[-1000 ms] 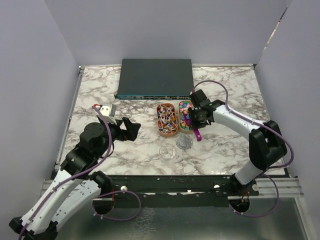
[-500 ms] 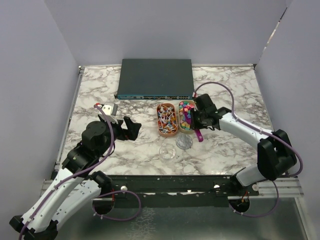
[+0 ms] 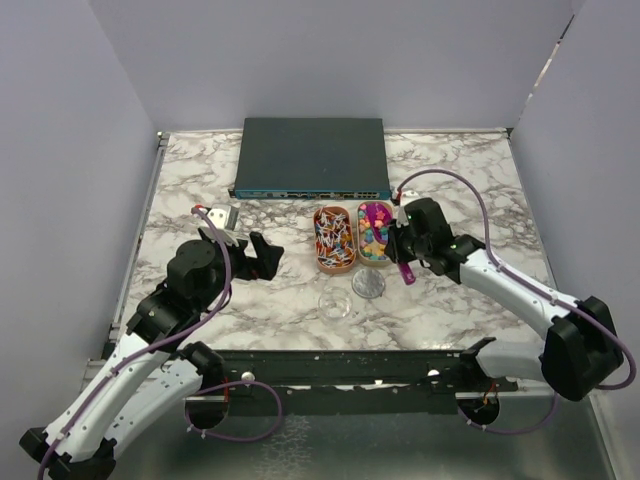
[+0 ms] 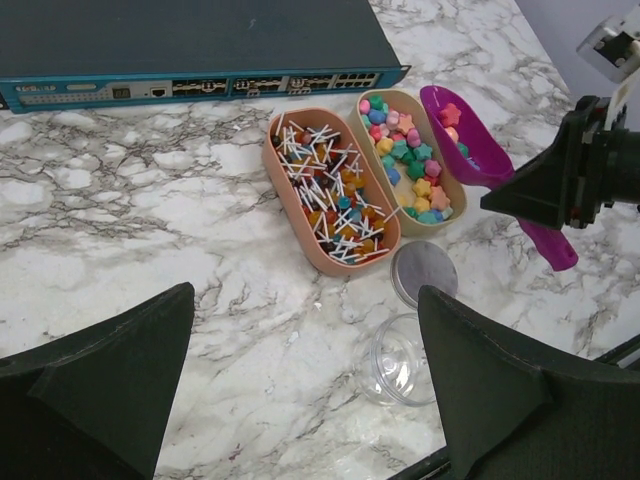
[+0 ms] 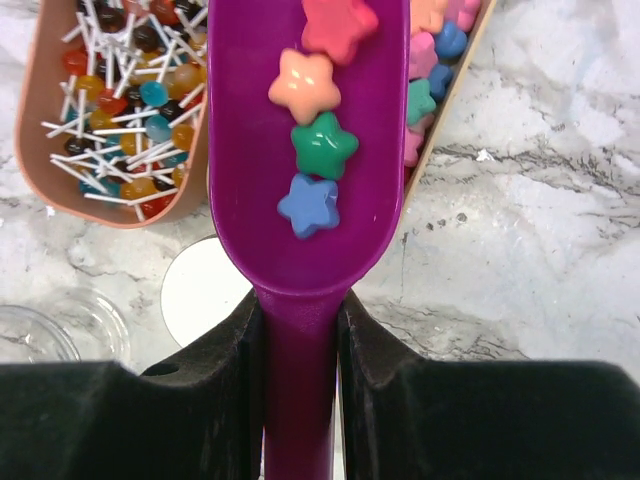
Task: Pack the candies
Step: Scoop the fake candies from the storage box, then adjust the spatula.
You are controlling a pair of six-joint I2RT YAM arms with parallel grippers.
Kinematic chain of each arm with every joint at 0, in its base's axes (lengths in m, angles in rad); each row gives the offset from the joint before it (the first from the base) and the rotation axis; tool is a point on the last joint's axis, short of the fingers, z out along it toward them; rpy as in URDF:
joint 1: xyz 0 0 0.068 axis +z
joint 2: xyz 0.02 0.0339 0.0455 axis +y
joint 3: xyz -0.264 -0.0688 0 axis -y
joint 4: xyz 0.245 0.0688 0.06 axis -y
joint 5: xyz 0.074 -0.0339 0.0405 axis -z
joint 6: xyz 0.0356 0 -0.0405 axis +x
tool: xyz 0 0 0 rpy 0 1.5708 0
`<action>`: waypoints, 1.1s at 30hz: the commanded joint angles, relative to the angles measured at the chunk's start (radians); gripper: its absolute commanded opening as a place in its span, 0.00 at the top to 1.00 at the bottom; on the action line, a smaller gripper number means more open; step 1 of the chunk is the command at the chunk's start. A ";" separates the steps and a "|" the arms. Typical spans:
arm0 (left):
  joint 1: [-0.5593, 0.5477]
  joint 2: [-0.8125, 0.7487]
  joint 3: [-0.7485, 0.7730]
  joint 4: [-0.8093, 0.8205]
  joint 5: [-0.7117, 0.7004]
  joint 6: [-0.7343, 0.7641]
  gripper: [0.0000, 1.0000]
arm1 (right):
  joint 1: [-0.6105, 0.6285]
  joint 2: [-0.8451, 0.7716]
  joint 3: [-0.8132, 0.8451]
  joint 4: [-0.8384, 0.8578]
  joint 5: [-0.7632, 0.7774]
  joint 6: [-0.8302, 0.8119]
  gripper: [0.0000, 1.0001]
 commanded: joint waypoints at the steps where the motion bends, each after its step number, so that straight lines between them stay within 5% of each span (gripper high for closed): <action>1: 0.004 0.010 -0.012 0.009 -0.018 0.001 0.06 | 0.027 -0.092 -0.038 0.088 -0.019 -0.086 0.99; 17: 0.004 0.042 -0.023 0.082 0.161 -0.021 0.07 | 0.170 -0.227 -0.007 -0.085 -0.255 -0.352 0.99; 24: 0.004 0.096 -0.004 0.113 0.301 -0.069 0.07 | 0.347 -0.238 0.034 -0.114 -0.259 -0.447 0.99; 33: 0.004 0.134 -0.010 0.092 0.400 -0.094 0.08 | 0.406 -0.260 0.082 -0.100 -0.280 -0.492 0.99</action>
